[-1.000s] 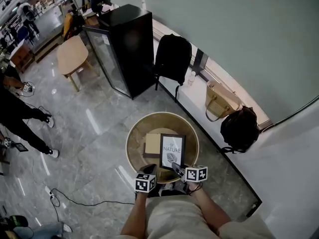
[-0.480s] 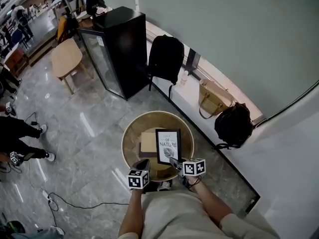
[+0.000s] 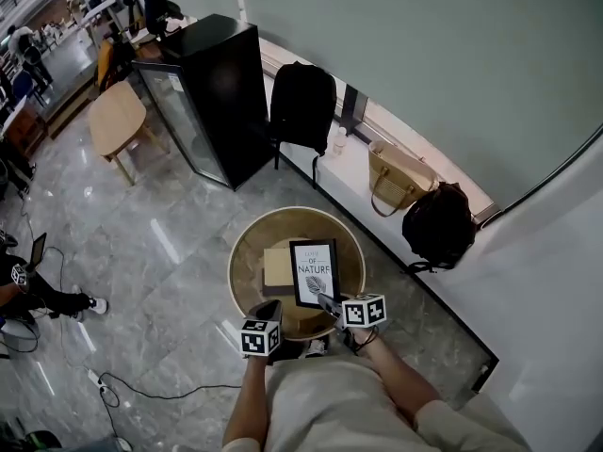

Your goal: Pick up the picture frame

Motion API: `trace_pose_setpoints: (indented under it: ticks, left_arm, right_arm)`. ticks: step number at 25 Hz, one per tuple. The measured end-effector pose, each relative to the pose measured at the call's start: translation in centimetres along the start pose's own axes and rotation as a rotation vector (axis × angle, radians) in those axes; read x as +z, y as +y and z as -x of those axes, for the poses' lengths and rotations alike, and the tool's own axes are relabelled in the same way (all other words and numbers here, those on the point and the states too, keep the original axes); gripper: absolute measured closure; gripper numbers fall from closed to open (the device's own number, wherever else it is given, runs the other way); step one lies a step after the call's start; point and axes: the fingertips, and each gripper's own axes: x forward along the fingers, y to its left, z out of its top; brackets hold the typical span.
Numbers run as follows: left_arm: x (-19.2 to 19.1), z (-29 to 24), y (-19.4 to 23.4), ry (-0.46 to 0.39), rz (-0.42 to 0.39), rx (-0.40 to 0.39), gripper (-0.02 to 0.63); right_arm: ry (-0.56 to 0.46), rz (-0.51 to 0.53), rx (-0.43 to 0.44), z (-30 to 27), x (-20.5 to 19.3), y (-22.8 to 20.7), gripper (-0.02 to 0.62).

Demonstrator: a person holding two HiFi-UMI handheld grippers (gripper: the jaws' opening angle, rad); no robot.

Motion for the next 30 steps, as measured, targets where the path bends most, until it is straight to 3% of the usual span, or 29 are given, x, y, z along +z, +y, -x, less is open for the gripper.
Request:
trace_pose_setpoints:
  ticks: [30]
  left_arm:
    - [-1.3,-0.1,-1.2,0.009,-0.004,0.002,0.586]
  right_arm:
    - [0.019,-0.013,0.012,0.8,-1.4,-0.7,0.554]
